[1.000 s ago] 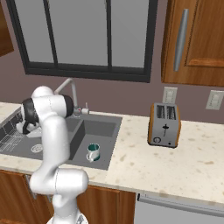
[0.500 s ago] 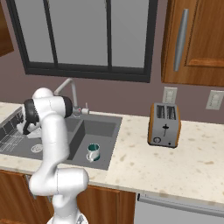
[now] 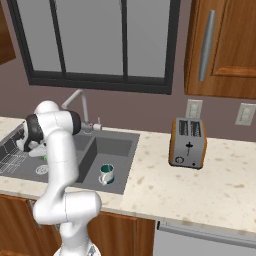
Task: Move any existing items from the left basin to the right basin for drying. Then move the cup from the counter to the left basin of the sink for washing.
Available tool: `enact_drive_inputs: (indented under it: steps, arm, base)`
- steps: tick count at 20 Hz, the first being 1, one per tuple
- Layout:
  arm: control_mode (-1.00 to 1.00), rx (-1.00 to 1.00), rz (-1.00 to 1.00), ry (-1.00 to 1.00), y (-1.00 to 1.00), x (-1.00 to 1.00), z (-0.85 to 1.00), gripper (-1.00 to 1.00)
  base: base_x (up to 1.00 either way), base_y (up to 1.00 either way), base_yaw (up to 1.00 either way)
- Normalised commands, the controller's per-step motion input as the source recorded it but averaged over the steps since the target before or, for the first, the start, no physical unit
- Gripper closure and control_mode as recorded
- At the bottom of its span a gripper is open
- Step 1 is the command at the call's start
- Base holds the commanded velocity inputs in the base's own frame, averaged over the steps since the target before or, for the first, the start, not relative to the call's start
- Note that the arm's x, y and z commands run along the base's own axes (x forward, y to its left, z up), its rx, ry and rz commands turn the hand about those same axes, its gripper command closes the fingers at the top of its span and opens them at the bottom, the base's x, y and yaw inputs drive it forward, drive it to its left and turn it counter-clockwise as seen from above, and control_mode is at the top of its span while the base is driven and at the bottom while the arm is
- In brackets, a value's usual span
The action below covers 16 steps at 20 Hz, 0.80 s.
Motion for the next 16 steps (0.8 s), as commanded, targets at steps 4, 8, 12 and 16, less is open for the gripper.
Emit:
enact_drive_inputs:
  steps: [4, 8, 12, 16]
  arm:
    - [-1.00, 0.00, 0.00, 0.00, 0.00, 0.00, 0.11, -1.00]
    - [-1.00, 0.00, 0.00, 0.00, 0.00, 0.00, 0.25, -1.00]
    - [-1.00, 0.00, 0.00, 0.00, 0.00, 0.00, 0.28, -1.00]
    - [-1.00, 0.00, 0.00, 0.00, 0.00, 0.00, 0.30, -1.00]
  base:
    - [0.00, 0.00, 0.00]
    - [0.00, 0.00, 0.00]
    - [0.00, 0.00, 0.00]
    - [0.00, 0.00, 0.00]
